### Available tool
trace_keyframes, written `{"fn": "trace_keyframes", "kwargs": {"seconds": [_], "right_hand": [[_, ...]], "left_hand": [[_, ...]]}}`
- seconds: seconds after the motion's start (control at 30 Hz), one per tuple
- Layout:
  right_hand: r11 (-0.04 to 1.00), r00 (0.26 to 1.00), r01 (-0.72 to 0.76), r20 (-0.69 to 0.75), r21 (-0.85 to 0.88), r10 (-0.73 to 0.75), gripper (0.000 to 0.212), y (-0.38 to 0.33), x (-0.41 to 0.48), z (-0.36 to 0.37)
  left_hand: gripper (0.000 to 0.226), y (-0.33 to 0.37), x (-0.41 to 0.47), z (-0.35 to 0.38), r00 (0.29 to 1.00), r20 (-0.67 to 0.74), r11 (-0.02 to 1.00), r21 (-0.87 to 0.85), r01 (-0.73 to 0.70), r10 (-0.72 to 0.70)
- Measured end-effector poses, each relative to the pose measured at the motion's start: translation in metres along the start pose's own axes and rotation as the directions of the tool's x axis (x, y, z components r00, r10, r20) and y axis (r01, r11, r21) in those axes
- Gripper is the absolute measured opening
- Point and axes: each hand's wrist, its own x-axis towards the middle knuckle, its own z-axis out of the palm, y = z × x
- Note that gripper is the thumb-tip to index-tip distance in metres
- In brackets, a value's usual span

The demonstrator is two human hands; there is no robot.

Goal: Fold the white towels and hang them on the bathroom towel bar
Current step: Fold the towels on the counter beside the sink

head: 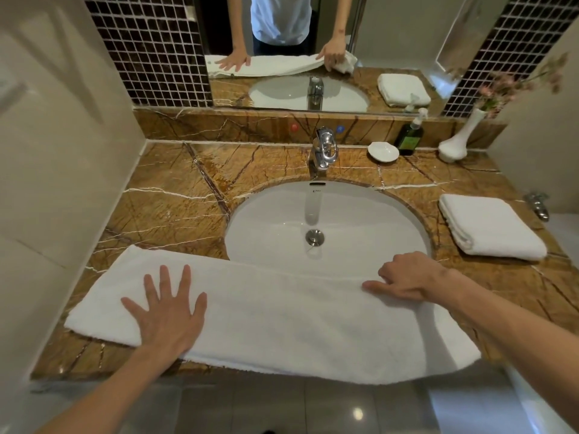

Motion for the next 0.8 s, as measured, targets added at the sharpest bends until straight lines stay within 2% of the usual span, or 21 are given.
{"fn": "trace_keyframes", "kwargs": {"seconds": [0.17, 0.4, 0.6, 0.8], "right_hand": [[0.999, 0.998, -0.042, -0.039, 0.015, 0.043, 0.057, -0.006, 0.007, 0.025], [0.971, 0.985, -0.028, -0.16, 0.236, 0.067, 0.056, 0.007, 0.005, 0.042], [0.986, 0.986, -0.002, -0.162, 0.166, 0.03, 0.051, 0.023, -0.01, 0.037], [0.987, 0.989, -0.114, -0.083, 0.113, 0.124, 0.056, 0.021, -0.013, 0.04]], "left_hand": [[0.076, -0.001, 0.001, 0.001, 1.0, -0.011, 1.0, -0.002, -0.003, 0.003], [0.078, -0.002, 0.002, 0.004, 1.0, -0.012, 1.0, -0.002, -0.003, 0.003], [0.079, -0.002, 0.003, 0.003, 1.0, 0.006, 1.0, 0.0, -0.005, 0.005], [0.082, 0.009, -0.001, -0.008, 0.999, 0.02, 0.999, 0.01, -0.046, 0.046]]}}
